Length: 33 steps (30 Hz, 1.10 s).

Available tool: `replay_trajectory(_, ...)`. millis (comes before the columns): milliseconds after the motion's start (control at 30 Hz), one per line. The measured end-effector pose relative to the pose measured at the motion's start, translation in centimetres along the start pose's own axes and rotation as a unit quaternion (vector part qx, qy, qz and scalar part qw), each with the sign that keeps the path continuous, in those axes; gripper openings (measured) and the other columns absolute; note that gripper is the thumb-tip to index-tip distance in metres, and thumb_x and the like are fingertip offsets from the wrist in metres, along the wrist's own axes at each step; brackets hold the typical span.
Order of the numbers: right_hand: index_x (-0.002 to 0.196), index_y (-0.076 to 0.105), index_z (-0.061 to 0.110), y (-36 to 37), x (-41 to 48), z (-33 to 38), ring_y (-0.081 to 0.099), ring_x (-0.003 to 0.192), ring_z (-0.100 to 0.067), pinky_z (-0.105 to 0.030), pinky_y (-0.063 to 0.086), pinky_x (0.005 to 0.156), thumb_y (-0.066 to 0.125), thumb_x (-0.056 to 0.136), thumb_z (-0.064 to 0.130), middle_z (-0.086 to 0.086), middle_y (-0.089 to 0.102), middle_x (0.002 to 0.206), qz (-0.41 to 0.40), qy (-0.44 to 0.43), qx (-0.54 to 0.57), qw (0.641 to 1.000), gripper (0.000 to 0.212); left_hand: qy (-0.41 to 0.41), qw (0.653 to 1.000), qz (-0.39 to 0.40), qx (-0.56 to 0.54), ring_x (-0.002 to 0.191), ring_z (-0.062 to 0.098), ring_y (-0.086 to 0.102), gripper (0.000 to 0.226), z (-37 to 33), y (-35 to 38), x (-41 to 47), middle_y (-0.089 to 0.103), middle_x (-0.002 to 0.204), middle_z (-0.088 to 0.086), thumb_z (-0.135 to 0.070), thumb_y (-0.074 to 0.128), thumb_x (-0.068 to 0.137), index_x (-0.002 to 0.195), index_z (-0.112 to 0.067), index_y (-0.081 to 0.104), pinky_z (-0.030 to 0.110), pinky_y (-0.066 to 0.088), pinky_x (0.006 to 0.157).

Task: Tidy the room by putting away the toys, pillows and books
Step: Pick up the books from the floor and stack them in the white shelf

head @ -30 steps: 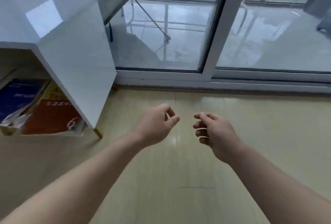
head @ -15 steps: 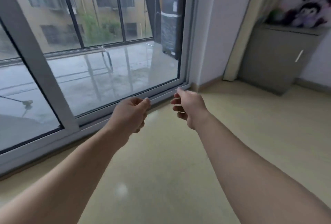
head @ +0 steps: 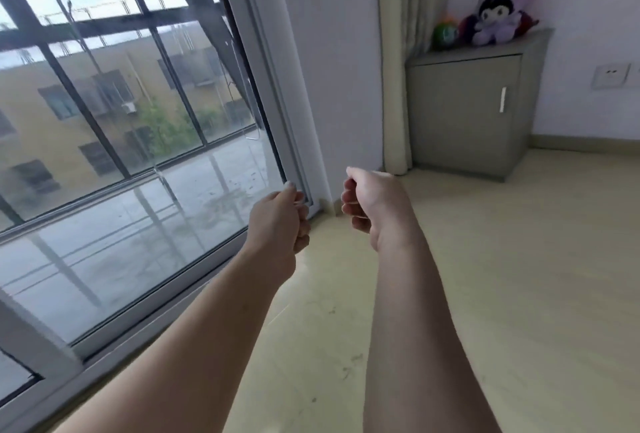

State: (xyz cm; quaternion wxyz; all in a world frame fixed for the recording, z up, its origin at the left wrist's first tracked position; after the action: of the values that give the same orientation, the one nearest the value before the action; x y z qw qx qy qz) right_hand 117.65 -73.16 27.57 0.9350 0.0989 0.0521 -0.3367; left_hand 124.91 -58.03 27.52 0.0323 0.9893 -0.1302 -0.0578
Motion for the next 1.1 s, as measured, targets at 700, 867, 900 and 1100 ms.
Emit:
replay_trajectory(700, 0.090, 0.066, 0.014, -22.5, 5.2, -1.8, 0.067, 0.067, -0.016, -0.031, 0.049, 0.068, 0.051, 0.098, 0.026, 0.000, 0.068, 0.076, -0.113, 0.047, -0.107, 0.987, 0.021, -0.115, 0.990, 0.076, -0.019, 0.041, 0.009, 0.031, 0.024, 9.5, 22.1, 0.3, 0.046, 0.053, -0.006, -0.031, 0.049, 0.106, 0.090, -0.016, 0.057, 0.021, 0.021, 0.039)
replay_trajectory(867, 0.122, 0.064, 0.012, -32.4, 2.0, -2.5, 0.073, 0.067, -0.017, -0.029, 0.053, 0.068, 0.050, 0.091, 0.019, 0.000, 0.074, 0.082, -0.204, 0.103, -0.130, 0.965, 0.035, -0.147, 0.976, 0.160, 0.004, 0.040, 0.010, 0.031, 0.024, 12.6, 30.3, -4.6, 0.047, 0.056, -0.005, -0.030, 0.049, 0.105, 0.087, -0.017, 0.057, 0.021, 0.021, 0.039)
replay_trajectory(900, 0.128, 0.062, 0.013, -34.2, 0.9, -2.5, 0.075, 0.071, -0.017, -0.030, 0.055, 0.069, 0.049, 0.091, 0.018, 0.000, 0.074, 0.083, -0.217, 0.110, -0.133, 0.961, 0.039, -0.154, 0.972, 0.176, 0.008, 0.040, 0.010, 0.031, 0.024, 13.3, 31.8, -5.8, 0.046, 0.055, -0.005, -0.029, 0.049, 0.105, 0.086, -0.017, 0.056, 0.021, 0.021, 0.039)
replay_trajectory(1100, 0.121, 0.060, 0.011, -45.6, -7.9, -2.6, 0.070, 0.073, -0.019, -0.036, 0.056, 0.084, 0.045, 0.098, 0.018, 0.000, 0.071, 0.082, -0.282, 0.150, -0.132, 0.938, 0.028, -0.179, 0.939, 0.290, 0.052, 0.038, 0.010, 0.029, 0.022, 16.7, 41.5, -14.9, 0.043, 0.056, -0.006, -0.026, 0.046, 0.103, 0.085, -0.017, 0.053, 0.019, 0.020, 0.036)
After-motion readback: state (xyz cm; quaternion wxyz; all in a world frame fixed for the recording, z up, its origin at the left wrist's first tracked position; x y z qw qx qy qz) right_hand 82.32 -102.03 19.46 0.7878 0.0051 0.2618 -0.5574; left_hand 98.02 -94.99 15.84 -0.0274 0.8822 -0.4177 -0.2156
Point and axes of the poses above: each hand's wrist, its own x-axis towards the middle knuckle, its own y-axis out of the palm, z = x × y, the point moved 9 cm from there along x, towards the middle knuckle
